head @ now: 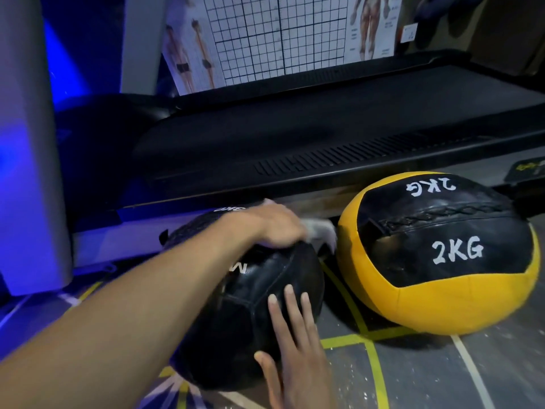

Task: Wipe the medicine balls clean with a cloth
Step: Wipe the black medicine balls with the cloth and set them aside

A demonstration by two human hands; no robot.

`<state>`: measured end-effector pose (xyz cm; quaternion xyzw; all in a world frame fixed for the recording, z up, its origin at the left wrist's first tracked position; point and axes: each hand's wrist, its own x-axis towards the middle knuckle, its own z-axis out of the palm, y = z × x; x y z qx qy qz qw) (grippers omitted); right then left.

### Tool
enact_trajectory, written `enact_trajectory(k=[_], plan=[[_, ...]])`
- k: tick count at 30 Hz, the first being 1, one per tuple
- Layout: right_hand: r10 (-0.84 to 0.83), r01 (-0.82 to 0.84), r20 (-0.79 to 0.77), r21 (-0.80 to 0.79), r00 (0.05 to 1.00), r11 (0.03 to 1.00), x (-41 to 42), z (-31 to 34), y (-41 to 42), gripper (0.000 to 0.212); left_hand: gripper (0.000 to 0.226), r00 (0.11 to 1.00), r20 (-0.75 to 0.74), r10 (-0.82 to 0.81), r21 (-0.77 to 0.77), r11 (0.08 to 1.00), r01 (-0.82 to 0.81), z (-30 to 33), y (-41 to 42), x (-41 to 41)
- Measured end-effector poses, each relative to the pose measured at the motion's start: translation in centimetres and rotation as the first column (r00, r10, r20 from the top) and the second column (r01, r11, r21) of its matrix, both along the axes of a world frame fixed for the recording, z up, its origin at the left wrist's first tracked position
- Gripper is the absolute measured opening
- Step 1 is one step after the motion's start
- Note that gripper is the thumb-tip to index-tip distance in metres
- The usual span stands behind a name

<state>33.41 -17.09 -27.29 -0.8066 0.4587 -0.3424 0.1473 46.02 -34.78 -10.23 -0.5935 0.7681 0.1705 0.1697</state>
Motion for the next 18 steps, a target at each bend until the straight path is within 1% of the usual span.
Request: enact_trajectory(k=[1,2,4,5,6,7,9,11,12,13,14,15,16,17,18], plan=[[0.015,-0.015,0.016,0.001,1.000,1.000,-0.3,-0.3,-0.2,0.085,0.059,0.991,0.075,-0.113,-0.019,0.993,0.114,-0.7,1.3,-1.6],[0.022,-0.022,0.020,0.011,1.000,1.000,-0.5,-0.5,-0.3,0.084,0.054,0.976,0.119,-0.182,-0.055,0.980,0.189,-1.0,3.3,-2.6],[0.032,-0.033,0.025,0.045,0.999,0.998,-0.8,-0.8,-0.4,0.080,0.051,0.945,0.159,-0.285,-0.207,0.926,0.314,-1.5,7.8,-2.3],[0.026,-0.027,0.029,0.060,0.999,0.998,-0.9,-0.8,-0.4,0.076,0.051,0.926,0.156,-0.345,-0.269,0.887,0.376,-1.7,9.5,-1.6],[0.015,-0.017,0.028,0.072,0.999,0.997,-0.9,-0.7,-0.5,0.074,0.052,0.910,0.153,-0.385,-0.304,0.858,0.414,-1.8,10.7,-0.6],[0.009,-0.011,0.027,0.081,1.000,0.997,-0.9,-0.5,-0.5,0.073,0.054,0.906,0.139,-0.400,-0.318,0.848,0.424,-1.7,11.5,0.3],[0.015,-0.020,0.056,0.094,0.998,0.995,-1.1,-0.2,-0.6,0.073,0.056,0.922,0.115,-0.370,-0.373,0.844,0.385,-1.6,11.6,1.6],[0.049,-0.058,0.086,0.106,0.995,0.993,-1.5,0.1,-0.6,0.078,0.057,0.957,0.052,-0.285,-0.510,0.816,0.271,-1.0,11.0,3.1],[0.064,-0.074,0.083,0.123,0.994,0.990,-1.8,0.2,-0.7,0.079,0.055,0.972,-0.033,-0.234,-0.573,0.801,0.173,-0.8,10.7,4.5],[0.076,-0.086,0.074,0.149,0.994,0.985,-2.2,0.4,-0.8,0.082,0.049,0.969,-0.178,-0.171,-0.599,0.800,0.031,-0.7,10.5,6.1],[0.079,-0.088,0.060,0.170,0.995,0.981,-2.8,0.6,-1.0,0.085,0.044,0.938,-0.336,-0.089,-0.582,0.803,-0.132,-0.9,10.6,7.6],[0.075,-0.082,0.042,0.181,0.996,0.980,-3.4,0.7,-1.3,0.085,0.042,0.882,-0.471,0.004,-0.532,0.797,-0.288,-1.5,11.0,8.9],[0.072,-0.074,0.021,0.188,0.997,0.979,-4.0,0.8,-1.7,0.084,0.040,0.813,-0.571,0.110,-0.464,0.774,-0.431,-2.3,11.6,10.0],[0.069,-0.068,0.000,0.200,0.998,0.977,-4.6,1.0,-2.0,0.083,0.039,0.753,-0.619,0.224,-0.400,0.735,-0.548,-3.1,12.2,10.9],[0.065,-0.059,-0.020,0.214,0.998,0.975,-5.2,1.1,-2.2,0.081,0.038,0.706,-0.629,0.326,-0.357,0.686,-0.634,-3.9,12.8,11.4]])
